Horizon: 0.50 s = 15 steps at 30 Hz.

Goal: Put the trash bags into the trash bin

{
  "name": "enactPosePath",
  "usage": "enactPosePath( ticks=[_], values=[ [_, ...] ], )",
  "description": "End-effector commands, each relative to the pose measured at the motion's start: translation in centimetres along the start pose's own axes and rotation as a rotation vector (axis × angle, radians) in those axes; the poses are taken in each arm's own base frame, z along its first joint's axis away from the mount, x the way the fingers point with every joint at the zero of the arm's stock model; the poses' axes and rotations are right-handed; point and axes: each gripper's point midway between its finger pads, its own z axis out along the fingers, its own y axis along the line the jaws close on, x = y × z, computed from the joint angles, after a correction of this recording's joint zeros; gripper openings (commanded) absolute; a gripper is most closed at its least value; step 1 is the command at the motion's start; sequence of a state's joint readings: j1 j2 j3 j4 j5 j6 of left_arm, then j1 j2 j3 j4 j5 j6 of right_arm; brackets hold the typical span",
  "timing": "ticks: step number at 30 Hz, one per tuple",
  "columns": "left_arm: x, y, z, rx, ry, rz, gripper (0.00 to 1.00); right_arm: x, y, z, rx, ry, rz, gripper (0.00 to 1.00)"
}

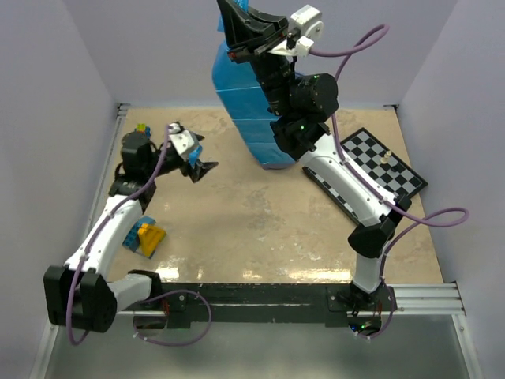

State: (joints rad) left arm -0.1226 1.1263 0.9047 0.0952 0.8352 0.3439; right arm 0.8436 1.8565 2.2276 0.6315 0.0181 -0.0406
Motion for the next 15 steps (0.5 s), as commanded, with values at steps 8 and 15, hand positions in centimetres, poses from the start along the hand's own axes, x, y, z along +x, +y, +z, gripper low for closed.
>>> enactPosePath(
  ticks=[8, 15],
  values=[
    [-3.0, -3.5, 7.3, 0.190, -0.184, -0.106, 0.83, -1.6, -1.1, 0.5, 0.069, -0.044, 0.009, 0.00],
    [-3.6, -3.2, 7.8, 0.189, -0.176, -0.175, 0.28, 1.1, -2.9, -0.3, 0.166, -0.010, -0.035, 0.00]
  ],
)
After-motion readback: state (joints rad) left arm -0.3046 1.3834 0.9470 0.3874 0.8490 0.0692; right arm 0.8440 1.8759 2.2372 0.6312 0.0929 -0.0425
